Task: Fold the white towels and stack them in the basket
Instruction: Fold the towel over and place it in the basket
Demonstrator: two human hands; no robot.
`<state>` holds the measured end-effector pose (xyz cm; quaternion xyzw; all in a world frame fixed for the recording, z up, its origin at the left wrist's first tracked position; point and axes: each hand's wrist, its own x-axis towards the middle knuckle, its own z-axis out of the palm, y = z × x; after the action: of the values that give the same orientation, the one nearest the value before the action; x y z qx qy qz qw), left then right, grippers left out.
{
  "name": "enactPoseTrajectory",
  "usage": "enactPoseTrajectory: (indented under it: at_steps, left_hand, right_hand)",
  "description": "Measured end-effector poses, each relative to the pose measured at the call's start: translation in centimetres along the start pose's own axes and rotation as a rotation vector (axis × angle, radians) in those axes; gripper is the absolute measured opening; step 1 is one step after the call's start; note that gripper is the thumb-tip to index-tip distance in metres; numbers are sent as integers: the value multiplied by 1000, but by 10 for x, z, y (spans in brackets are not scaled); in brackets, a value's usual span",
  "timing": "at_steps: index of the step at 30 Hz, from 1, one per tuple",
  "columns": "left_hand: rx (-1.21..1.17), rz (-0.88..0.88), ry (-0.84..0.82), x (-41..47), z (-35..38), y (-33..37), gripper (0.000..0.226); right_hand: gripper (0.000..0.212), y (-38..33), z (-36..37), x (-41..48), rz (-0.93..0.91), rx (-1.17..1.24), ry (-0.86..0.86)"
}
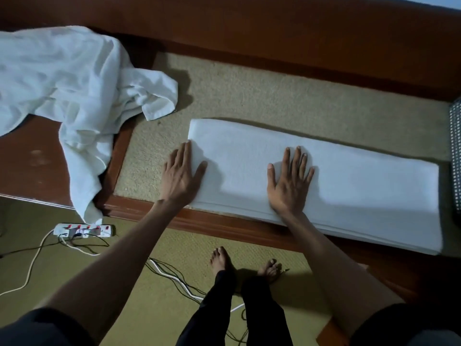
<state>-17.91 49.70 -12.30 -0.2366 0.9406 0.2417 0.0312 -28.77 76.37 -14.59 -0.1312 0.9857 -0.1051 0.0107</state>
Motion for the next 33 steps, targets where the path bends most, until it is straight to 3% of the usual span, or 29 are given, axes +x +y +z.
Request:
enactPoseTrajectory:
  at_steps: [4, 7, 10, 17, 21, 25, 29, 33]
  left_hand:
    - [-184, -121, -10, 18, -18, 13, 80]
    - [-258, -244, -88, 42, -33, 15, 73]
    - [-608, -365, -224, 55, -45, 10, 62]
    - [-963, -273, -498, 41, -75, 27, 40]
    - [-931, -206, -518, 37, -98, 75, 44]
    - [-882, -167, -511, 30, -108, 144, 42]
    - [-778, -152, -451, 22, -91, 233, 65]
    - [-765, -133, -414, 6, -52, 331, 72]
  right_hand:
    - [67, -1, 1, -5, 15, -12, 94]
    - [66, -5, -2, -2, 26, -28, 72]
    - [67, -4, -4, -1, 32, -36, 55]
    - [72, -2, -7, 1, 16, -13, -32]
    - [80, 15, -30, 9, -70, -4, -238]
    - [83, 87, -73, 13, -217, 4, -325]
    - [72, 172, -126, 17, -34, 89, -346]
    - [60, 243, -171, 14, 262, 510, -343]
